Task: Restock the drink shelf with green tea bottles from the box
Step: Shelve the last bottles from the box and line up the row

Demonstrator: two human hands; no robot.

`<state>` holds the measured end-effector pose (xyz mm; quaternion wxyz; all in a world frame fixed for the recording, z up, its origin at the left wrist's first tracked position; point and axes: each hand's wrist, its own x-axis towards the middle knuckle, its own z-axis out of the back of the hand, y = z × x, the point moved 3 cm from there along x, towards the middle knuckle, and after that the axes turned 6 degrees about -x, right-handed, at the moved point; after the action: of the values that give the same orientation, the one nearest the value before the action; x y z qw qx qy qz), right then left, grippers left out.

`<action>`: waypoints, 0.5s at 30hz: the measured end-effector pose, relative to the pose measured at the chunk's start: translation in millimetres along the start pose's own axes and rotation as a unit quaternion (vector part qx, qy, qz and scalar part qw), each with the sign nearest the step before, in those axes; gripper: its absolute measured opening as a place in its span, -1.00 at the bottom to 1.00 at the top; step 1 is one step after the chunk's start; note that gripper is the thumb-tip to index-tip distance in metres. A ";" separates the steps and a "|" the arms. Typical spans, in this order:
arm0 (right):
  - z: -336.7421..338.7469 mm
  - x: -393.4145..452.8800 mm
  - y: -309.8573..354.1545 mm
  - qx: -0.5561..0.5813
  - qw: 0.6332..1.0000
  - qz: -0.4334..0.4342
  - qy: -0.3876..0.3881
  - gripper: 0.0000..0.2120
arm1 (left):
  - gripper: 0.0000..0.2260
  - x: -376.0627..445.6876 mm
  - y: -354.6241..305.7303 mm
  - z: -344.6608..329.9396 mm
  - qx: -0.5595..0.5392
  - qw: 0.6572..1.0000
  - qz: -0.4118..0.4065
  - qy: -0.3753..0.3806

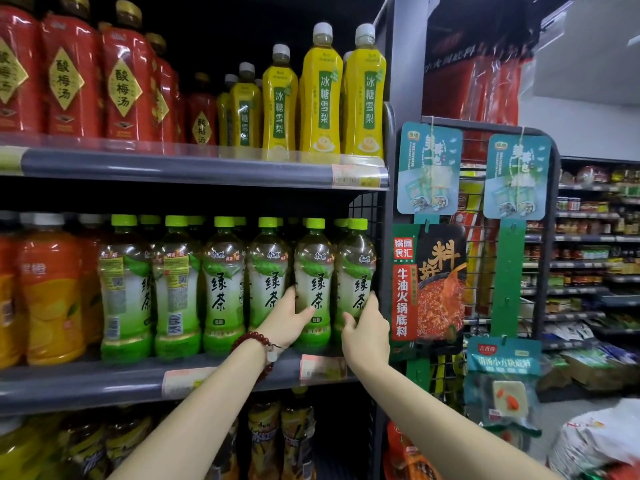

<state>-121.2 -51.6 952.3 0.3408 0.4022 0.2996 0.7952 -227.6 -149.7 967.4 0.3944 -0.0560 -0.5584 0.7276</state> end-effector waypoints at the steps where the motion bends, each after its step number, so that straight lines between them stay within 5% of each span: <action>1: -0.6 -1.2 0.0 -0.005 1.000 0.000 -0.003 -0.54 | -0.49 -1.7 0.4 1.0 -0.013 1.000 -0.007 0.008; 8: 7.3 -3.6 -2.5 -0.014 0.999 0.034 -0.001 -0.56 | -0.51 -7.2 2.8 -3.1 0.021 0.999 -0.026 0.003; 15: 12.8 -6.1 -6.1 -0.007 0.999 0.051 0.006 -0.49 | -0.46 -24.4 1.0 -19.7 0.124 0.982 0.000 -0.140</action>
<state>-105.8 -50.2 951.4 0.3011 0.4101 0.2753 0.8157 -201.2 -150.1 950.5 0.3161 0.0959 -0.5135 0.7920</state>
